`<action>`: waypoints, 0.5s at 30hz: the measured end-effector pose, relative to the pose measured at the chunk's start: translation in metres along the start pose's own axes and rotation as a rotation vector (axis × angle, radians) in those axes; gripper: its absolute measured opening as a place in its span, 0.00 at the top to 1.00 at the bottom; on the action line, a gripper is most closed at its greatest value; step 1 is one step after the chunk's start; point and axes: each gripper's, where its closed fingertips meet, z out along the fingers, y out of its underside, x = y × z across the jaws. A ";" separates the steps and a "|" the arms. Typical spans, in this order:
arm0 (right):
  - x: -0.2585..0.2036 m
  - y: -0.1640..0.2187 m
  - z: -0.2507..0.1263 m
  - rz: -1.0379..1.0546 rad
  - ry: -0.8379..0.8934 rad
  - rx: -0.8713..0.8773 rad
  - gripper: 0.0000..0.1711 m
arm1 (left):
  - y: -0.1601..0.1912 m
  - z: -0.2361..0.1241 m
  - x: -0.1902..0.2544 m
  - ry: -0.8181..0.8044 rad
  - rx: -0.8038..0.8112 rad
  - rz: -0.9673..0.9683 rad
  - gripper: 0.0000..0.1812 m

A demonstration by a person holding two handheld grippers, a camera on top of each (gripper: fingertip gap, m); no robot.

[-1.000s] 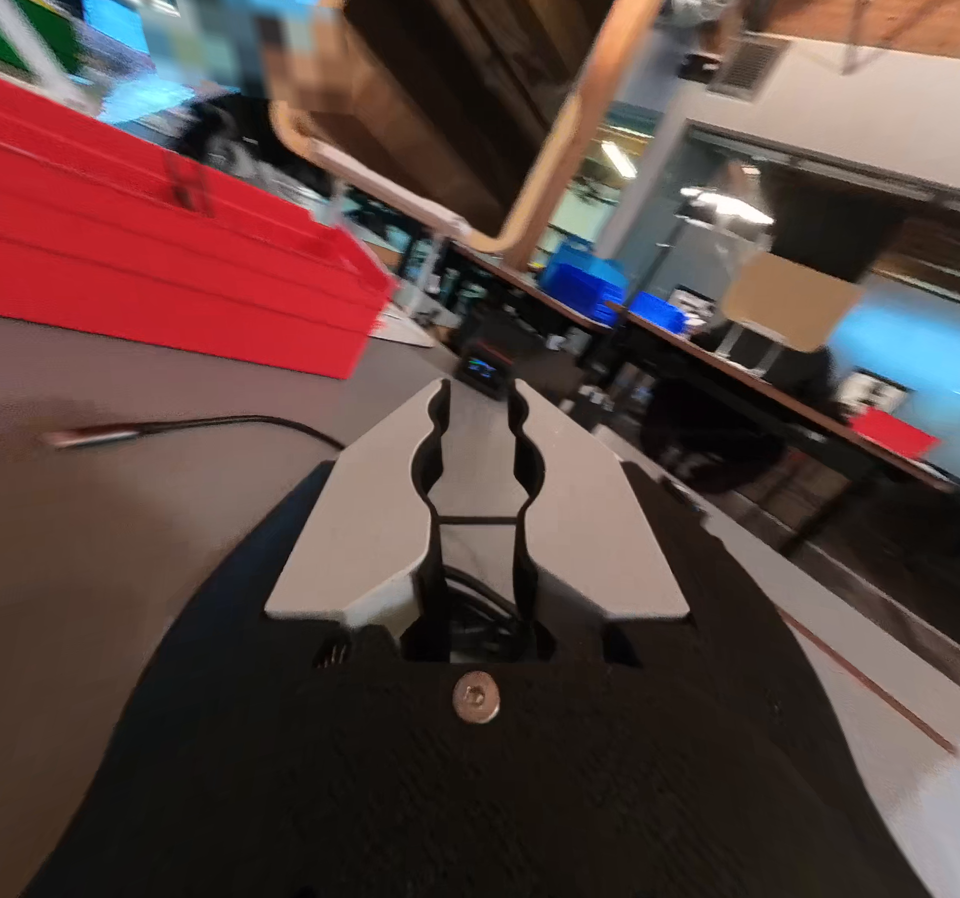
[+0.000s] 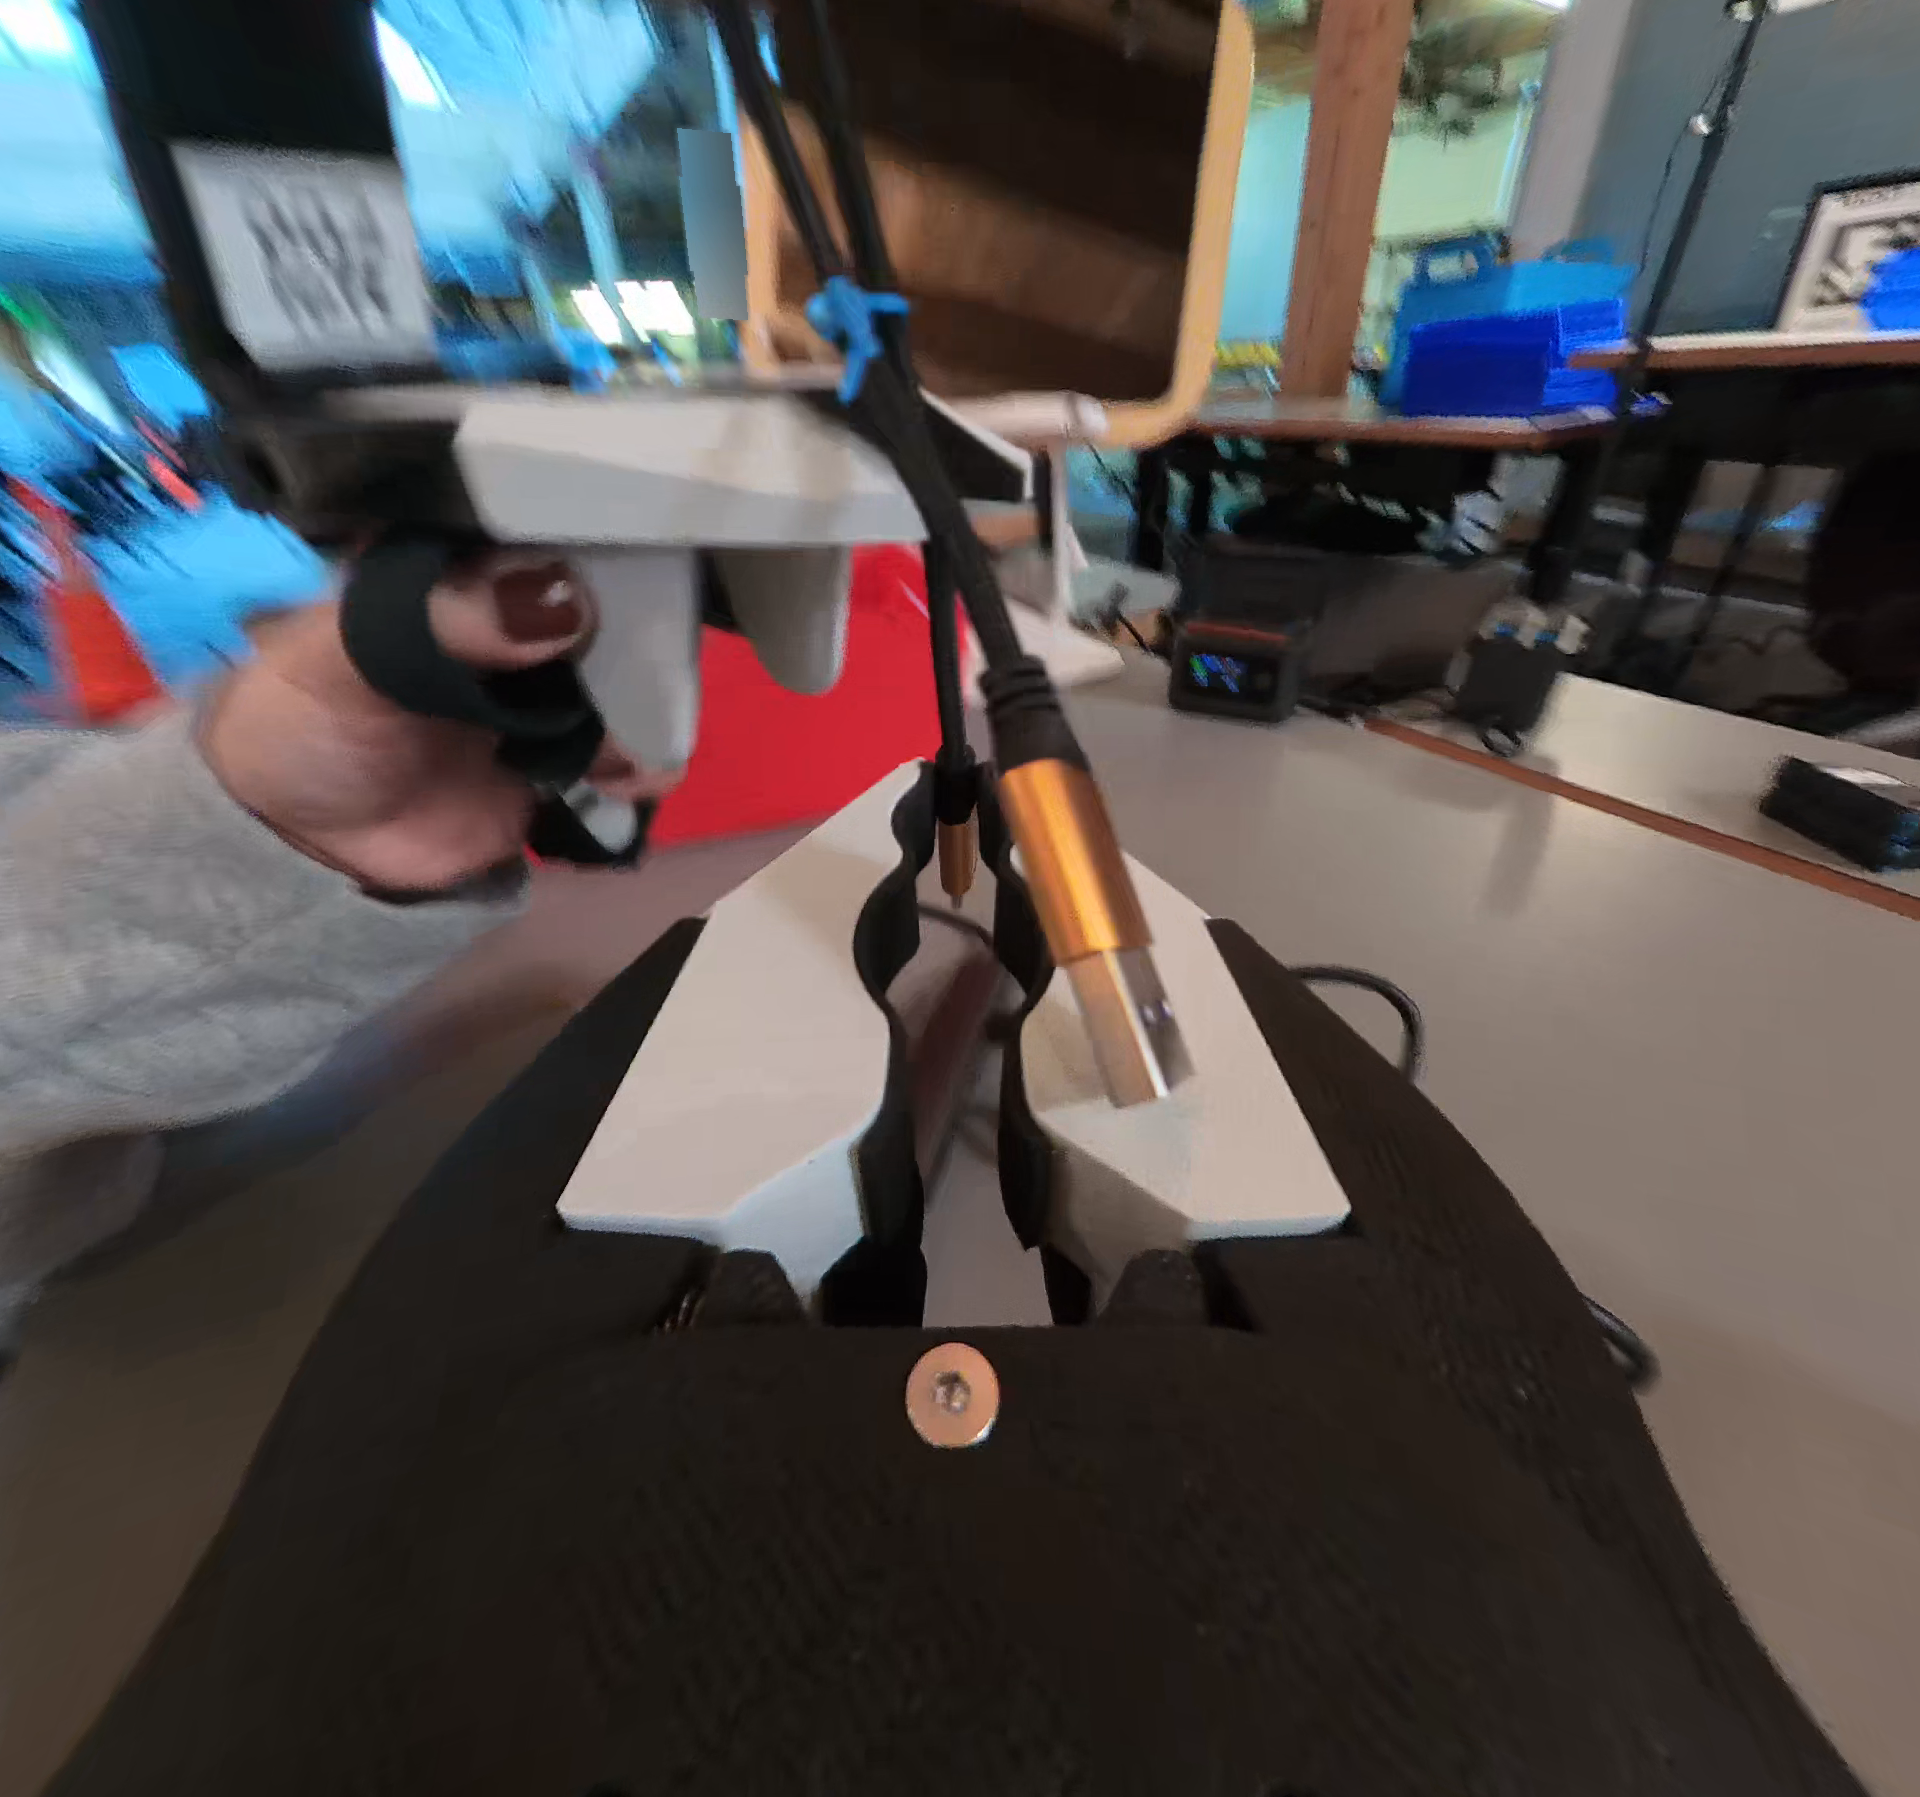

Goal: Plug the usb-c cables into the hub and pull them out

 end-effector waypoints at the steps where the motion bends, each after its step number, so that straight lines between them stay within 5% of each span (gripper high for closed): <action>1: -0.001 -0.006 -0.003 0.049 -0.028 0.045 0.97 | 0.000 -0.005 -0.005 -0.021 0.011 -0.023 0.72; 4: -0.007 -0.026 -0.015 0.194 -0.151 0.185 0.97 | 0.013 -0.016 -0.006 0.021 -0.012 -0.103 0.73; 10: -0.023 -0.043 -0.027 0.285 -0.316 0.303 0.97 | 0.027 -0.019 0.025 0.286 -0.001 -0.308 0.96; 15: -0.027 -0.045 -0.031 0.298 -0.352 0.313 0.96 | 0.025 -0.022 0.030 0.339 0.026 -0.310 0.97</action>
